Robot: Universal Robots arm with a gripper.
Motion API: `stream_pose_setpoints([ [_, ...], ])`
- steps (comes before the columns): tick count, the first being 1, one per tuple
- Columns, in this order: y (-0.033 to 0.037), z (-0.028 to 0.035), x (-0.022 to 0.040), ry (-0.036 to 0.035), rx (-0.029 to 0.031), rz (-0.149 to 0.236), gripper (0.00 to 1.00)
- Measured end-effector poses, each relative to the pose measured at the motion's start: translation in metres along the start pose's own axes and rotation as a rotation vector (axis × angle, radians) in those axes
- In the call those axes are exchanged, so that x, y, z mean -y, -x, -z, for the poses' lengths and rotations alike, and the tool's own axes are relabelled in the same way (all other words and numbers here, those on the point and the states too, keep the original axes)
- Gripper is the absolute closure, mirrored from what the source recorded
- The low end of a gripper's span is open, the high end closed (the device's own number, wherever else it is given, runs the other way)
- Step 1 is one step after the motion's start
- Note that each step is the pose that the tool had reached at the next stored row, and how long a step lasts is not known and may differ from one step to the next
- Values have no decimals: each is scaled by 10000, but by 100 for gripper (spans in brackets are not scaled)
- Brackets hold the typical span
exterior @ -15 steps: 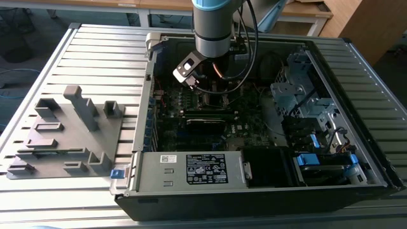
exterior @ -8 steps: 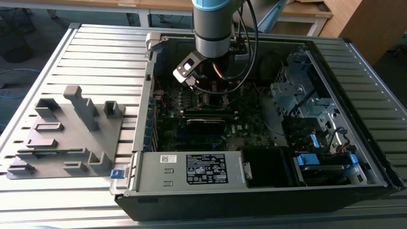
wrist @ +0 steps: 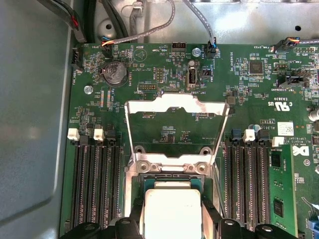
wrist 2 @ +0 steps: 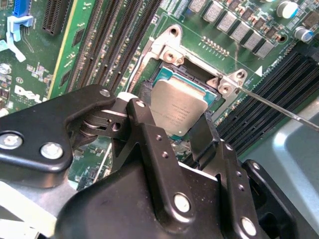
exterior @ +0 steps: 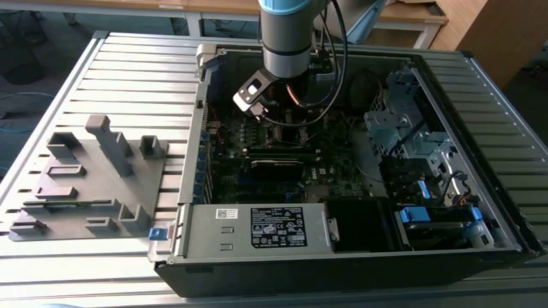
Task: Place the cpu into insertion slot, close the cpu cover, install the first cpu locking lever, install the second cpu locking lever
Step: 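Place the cpu into insertion slot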
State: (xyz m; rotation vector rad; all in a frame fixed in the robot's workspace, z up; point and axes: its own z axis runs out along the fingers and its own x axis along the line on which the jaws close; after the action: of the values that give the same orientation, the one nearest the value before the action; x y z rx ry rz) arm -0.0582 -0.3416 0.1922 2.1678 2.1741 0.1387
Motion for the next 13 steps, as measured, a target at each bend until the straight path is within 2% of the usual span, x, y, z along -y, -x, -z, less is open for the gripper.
stream_pose_setpoints([
  [13, 0, -8, 1, 0, 1, -3, 46],
])
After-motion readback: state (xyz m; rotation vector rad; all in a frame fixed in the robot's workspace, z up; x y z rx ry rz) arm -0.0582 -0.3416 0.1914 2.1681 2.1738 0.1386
